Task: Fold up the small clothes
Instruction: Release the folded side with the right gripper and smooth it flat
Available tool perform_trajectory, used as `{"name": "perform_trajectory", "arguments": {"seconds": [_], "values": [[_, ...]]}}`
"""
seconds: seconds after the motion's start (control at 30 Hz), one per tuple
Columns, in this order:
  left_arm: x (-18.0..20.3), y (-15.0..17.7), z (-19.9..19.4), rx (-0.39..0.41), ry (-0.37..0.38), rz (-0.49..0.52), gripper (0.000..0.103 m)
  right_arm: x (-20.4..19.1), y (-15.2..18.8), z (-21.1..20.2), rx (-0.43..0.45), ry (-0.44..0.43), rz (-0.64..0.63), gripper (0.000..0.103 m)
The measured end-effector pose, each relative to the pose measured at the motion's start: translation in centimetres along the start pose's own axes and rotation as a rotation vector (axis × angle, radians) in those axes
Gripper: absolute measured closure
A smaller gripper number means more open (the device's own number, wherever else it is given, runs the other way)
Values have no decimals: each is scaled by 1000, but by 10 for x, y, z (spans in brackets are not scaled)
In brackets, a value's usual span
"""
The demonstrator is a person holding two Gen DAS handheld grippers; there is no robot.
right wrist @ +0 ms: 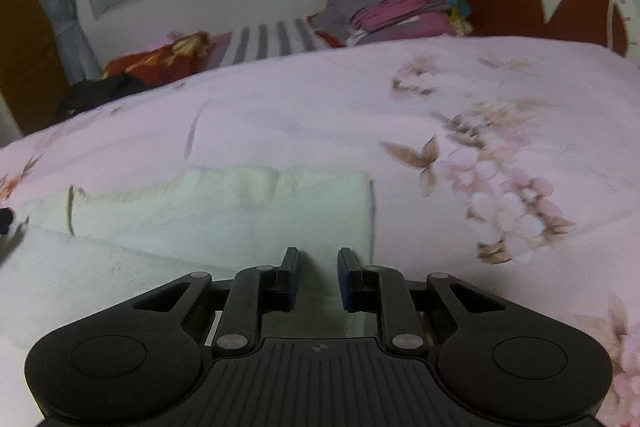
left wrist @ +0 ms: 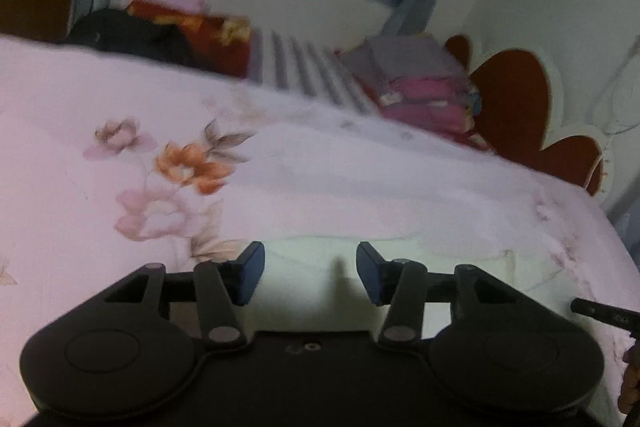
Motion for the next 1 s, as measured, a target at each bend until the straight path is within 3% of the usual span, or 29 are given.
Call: {"name": "perform_trajectory", "arguments": {"seconds": [0.1,0.17,0.23,0.27,0.3,0.4,0.43,0.5,0.57,0.63,0.7,0.77,0.87,0.93,1.0], "values": [[49,32,-1,-22,35,95,51,-29,-6,-12,55,-97,8,84],[79,55,3,-21,15,186,49,-72,-10,-6,50,-189,-55,84],[88,70,10,-29,-1,206,45,-105,-11,0,47,-268,-93,81],[85,74,12,-30,-17,212,44,-117,-10,2,43,-285,-121,59],[77,75,13,-34,-59,226,45,-125,-8,5,42,-282,-150,46],[34,69,-6,-6,-124,227,47,-107,-3,8,46,-226,-171,48],[17,67,-13,0,-171,227,45,-90,-2,6,41,-157,-162,51],[-2,62,-27,-19,-185,184,44,-52,3,9,2,-36,-139,54],[-6,57,-43,-7,-169,155,47,-26,4,3,-2,-60,-62,54],[3,61,-59,39,-172,166,47,-26,0,-17,51,-44,-75,54],[18,69,-70,61,-122,167,47,-37,2,-35,98,-92,-78,54],[38,82,-68,54,-82,217,47,-52,9,-43,100,-126,-105,54],[43,98,-47,-9,-105,237,47,-74,23,-40,67,-187,-133,54],[30,102,-47,0,-122,210,46,-73,30,-37,43,-182,-130,54],[18,103,-53,-4,-128,189,46,-51,38,-33,25,-113,-100,55]]}}
Point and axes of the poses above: each gripper's, at about its wrist camera, not at the fingertips, and z roughly the way its jaws point, x to its right, y to its underside, the point moved 3 cm from there along z, roughly the way its jaws point, and after that the axes turned 12 degrees about -z, right-handed, at the moved point
